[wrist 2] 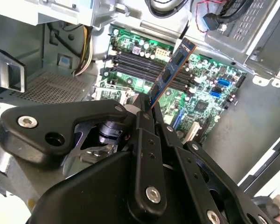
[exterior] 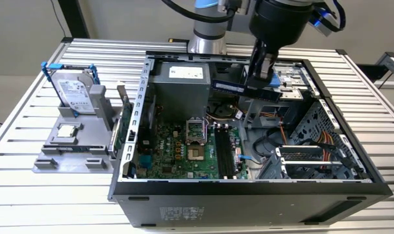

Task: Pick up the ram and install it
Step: 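Insert the ram into the slot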

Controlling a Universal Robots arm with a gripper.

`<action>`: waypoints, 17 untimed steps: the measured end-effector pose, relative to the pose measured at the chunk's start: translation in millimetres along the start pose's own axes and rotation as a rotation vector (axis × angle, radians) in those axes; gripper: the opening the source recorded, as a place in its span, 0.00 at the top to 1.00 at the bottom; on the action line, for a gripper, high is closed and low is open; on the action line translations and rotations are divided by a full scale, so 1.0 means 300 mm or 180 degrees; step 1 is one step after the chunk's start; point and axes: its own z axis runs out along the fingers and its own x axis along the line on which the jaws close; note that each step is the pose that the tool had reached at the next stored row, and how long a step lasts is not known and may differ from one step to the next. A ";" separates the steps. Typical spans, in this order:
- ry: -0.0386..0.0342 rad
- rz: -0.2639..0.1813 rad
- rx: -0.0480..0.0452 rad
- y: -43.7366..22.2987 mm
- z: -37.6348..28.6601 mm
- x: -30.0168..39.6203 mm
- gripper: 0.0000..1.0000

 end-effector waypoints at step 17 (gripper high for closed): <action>-0.0012 0.0332 0.0007 0.000 0.000 0.000 1.00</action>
